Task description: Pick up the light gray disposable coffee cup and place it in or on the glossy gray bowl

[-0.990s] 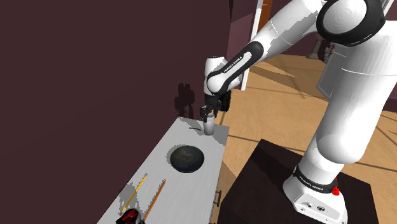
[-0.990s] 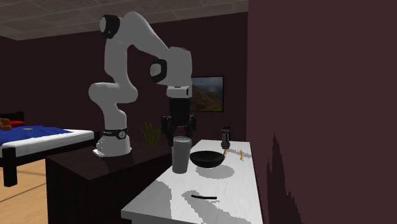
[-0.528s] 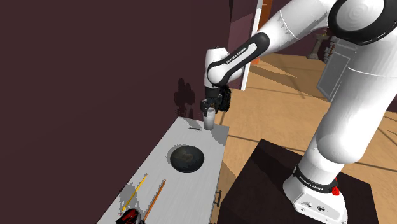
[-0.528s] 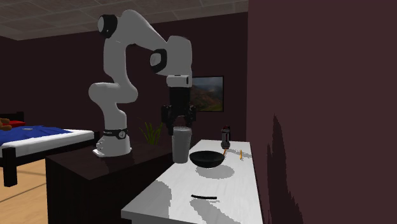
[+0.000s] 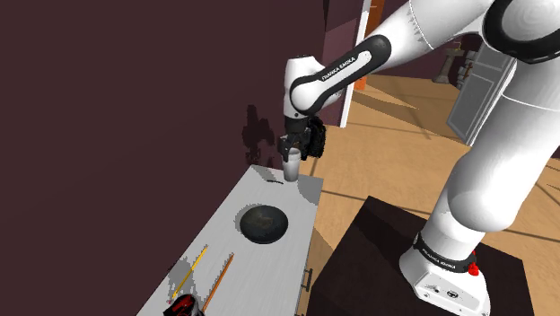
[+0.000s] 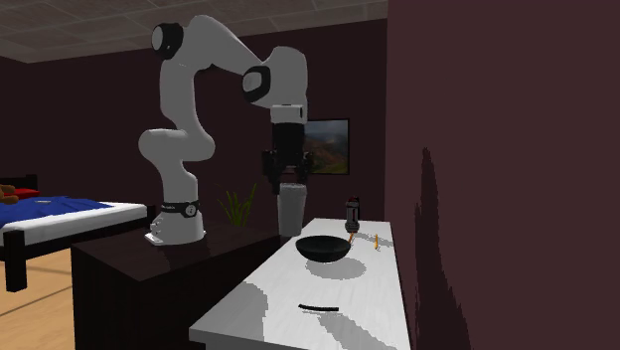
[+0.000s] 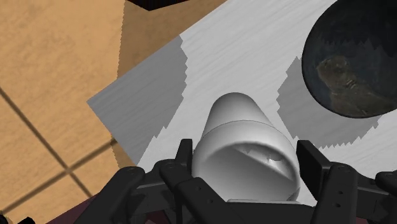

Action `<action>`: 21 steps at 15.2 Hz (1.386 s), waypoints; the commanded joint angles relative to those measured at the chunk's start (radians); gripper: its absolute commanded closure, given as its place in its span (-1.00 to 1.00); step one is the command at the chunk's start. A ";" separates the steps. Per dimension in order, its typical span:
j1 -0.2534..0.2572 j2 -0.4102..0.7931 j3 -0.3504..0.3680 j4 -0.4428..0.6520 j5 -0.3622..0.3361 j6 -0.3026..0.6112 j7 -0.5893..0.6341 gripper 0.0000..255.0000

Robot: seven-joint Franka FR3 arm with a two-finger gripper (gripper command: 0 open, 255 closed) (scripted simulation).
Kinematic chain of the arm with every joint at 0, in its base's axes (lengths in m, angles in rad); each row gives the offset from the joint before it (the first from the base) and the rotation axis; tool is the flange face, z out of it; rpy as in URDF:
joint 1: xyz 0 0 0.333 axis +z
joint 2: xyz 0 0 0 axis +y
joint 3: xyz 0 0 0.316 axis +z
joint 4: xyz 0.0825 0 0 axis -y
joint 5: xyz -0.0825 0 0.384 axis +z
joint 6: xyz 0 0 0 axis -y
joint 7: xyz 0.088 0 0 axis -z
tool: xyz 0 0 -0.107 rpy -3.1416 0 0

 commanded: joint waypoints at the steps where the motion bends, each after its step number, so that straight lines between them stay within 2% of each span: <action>1: 0.025 -0.017 0.027 -0.011 0.002 -0.007 0.052 1.00; 7: 0.097 -0.046 0.110 -0.003 0.012 -0.046 0.199 1.00; 14: 0.175 -0.035 0.202 0.054 0.020 -0.096 0.364 1.00; 21: 0.175 0.015 0.204 0.009 0.005 -0.001 0.376 1.00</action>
